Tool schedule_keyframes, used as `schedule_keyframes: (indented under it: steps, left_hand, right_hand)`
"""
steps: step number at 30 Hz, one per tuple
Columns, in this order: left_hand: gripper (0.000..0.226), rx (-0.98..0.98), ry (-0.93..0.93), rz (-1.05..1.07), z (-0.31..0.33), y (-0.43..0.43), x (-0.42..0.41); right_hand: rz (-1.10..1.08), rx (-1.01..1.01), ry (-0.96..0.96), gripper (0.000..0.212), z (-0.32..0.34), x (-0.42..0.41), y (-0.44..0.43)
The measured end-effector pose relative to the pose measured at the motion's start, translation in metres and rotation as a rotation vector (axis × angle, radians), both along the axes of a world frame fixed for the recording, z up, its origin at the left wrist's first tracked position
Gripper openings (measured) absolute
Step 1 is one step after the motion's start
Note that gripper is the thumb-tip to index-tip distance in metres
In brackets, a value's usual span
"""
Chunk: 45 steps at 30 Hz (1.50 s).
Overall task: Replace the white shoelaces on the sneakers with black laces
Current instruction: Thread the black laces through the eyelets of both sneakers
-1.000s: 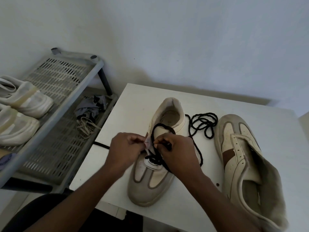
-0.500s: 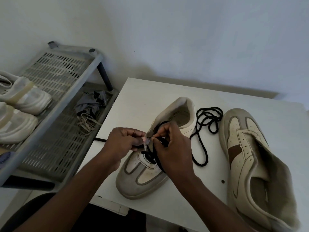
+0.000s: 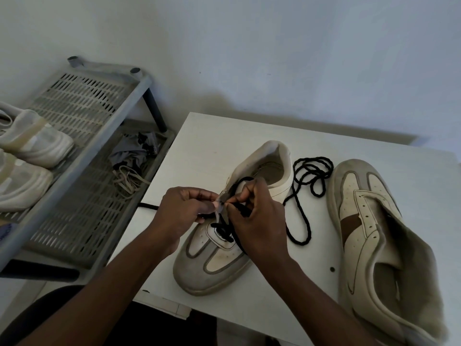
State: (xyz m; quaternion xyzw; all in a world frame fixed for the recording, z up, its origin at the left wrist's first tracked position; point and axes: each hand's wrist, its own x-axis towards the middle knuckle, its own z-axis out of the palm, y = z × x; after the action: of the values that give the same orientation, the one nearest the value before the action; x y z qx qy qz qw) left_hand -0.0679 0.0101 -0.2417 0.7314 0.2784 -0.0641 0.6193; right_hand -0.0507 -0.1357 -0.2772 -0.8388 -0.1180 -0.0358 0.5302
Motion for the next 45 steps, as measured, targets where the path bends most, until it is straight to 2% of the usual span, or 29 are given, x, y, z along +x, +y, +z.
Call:
schedule_keyframes:
  steps: [8,12,15,18,20,24,28,31,34,41,45]
  left_hand:
    - [0.012,0.03,-0.019,-0.059,0.0,-0.001,-0.001]
    - [0.015,0.067,-0.055,-0.112,0.001,-0.003,-0.003]
    - [0.017,0.127,-0.088,-0.139,0.001,-0.004,-0.003]
    - [0.021,0.111,-0.078,-0.115,0.0,-0.002,-0.002]
    - [0.023,0.102,-0.066,-0.124,-0.001,0.0,-0.002]
    - [0.014,0.084,-0.077,-0.104,-0.004,0.001,-0.002]
    - [0.014,0.168,-0.1,-0.095,-0.01,-0.002,-0.001]
    - [0.017,0.22,-0.095,-0.093,-0.015,-0.004,-0.001]
    - [0.02,0.251,-0.07,-0.124,-0.016,-0.004,0.0]
    - [0.012,0.147,0.011,-0.137,-0.024,0.001,0.006]
    - [0.024,0.14,-0.005,-0.168,-0.023,-0.005,0.007]
  right_hand:
    - [-0.046,-0.08,-0.055,0.036,-0.003,-0.003,0.006]
    - [-0.02,-0.17,-0.205,0.046,-0.002,-0.005,0.009]
    - [0.007,-0.207,-0.246,0.043,-0.003,-0.004,0.009]
    - [-0.002,-0.181,-0.18,0.032,-0.004,-0.001,0.007]
    - [-0.013,-0.156,-0.135,0.033,-0.002,0.001,0.006]
    - [0.092,-0.339,-0.058,0.016,0.012,0.01,-0.004]
    - [0.225,-0.415,0.041,0.019,0.023,0.024,-0.014]
    - [0.264,-0.458,0.047,0.02,0.024,0.025,-0.014]
    - [0.24,-0.493,-0.002,0.021,0.019,0.019,-0.011]
    - [0.197,-0.436,-0.088,0.016,0.014,0.011,-0.003]
    - [0.088,-0.444,-0.244,0.013,0.004,0.003,0.004]
